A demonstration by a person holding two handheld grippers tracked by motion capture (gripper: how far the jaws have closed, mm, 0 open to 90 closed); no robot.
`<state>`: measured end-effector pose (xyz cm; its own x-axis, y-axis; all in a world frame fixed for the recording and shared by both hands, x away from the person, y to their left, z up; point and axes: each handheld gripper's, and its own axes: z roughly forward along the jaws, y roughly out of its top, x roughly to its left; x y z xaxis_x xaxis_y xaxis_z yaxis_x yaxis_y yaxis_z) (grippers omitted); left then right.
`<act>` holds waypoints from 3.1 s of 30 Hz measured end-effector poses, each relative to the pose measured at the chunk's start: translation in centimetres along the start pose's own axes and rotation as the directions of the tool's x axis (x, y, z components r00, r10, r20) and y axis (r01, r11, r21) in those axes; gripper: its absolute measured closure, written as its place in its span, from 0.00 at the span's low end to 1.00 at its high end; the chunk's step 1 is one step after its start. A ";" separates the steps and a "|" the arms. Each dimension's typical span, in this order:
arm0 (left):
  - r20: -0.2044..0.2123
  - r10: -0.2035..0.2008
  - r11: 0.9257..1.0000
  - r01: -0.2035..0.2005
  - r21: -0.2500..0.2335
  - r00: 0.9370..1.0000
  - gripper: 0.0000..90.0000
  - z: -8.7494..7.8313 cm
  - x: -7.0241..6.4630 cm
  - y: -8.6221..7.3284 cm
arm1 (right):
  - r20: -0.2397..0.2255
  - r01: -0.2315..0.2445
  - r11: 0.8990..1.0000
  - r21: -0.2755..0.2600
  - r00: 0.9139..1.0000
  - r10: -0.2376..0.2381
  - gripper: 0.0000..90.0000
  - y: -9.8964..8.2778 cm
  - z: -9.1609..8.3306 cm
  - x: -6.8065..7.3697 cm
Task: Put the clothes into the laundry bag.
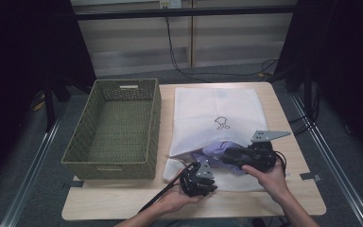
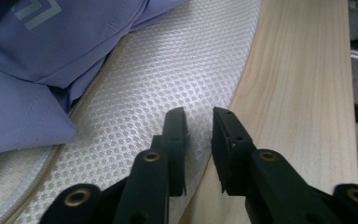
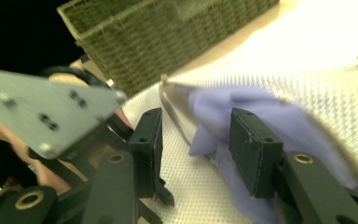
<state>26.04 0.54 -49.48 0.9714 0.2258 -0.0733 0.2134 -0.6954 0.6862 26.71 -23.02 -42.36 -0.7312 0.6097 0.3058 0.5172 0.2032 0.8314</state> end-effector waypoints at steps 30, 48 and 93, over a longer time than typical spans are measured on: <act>0.010 0.036 0.999 -0.036 0.006 0.999 0.87 -0.1 0.4 -0.2 | 0.056 0.087 0.983 0.162 0.994 -0.097 0.60 -3.4 5.0 -2.7; -0.012 0.036 0.999 -0.037 -0.019 0.999 0.81 1.4 -0.4 1.0 | 0.096 0.116 0.956 0.269 0.985 -0.146 0.68 -4.1 6.6 -2.5; 0.004 0.040 0.999 -0.040 -0.022 0.999 0.92 1.1 0.1 0.7 | 0.277 0.025 0.985 0.171 0.958 -0.073 0.83 -2.4 8.7 -6.2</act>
<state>26.37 -0.72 -49.77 0.9796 0.1951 -0.0488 0.1722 -0.6886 0.7044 33.87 -20.66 -50.25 -0.6148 0.7818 0.1036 0.5669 0.3468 0.7472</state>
